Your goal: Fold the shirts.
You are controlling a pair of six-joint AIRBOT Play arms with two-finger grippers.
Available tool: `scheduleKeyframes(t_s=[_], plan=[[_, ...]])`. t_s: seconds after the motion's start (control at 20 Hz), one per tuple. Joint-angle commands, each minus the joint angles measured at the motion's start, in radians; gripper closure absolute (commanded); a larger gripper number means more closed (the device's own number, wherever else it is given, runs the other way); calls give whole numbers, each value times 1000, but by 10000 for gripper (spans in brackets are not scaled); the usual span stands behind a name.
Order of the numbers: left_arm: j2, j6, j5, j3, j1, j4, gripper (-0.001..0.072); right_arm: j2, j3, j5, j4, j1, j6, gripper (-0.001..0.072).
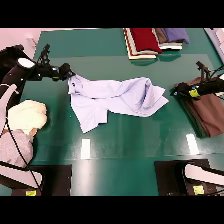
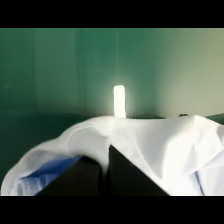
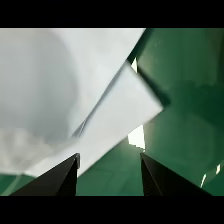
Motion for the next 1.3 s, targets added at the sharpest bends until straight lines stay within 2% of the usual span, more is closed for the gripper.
scheduleKeyframes(t_s=[0.0,0.3,0.55,0.6,0.75,0.8,0.95,1.25], plan=[[-2,19,-41,39,-1,17,682,-121,41,-113,48,13,1,254],[-2,18,-88,39,-1,75,682,-342,211,-77,64,37,2,266],[-2,18,-92,39,-1,74,682,-401,228,-60,74,50,10,270],[-2,18,-91,39,-1,74,682,-401,228,-77,73,64,-3,312],[-1,18,-93,40,-1,74,683,-399,248,-132,73,132,-47,664],[3,12,-97,43,-1,74,683,-399,271,-130,71,155,-62,698],[78,8,-85,82,0,104,683,-335,399,-111,29,200,-67,698],[441,11,-24,288,0,262,683,-2,730,-104,-97,201,-71,698]])
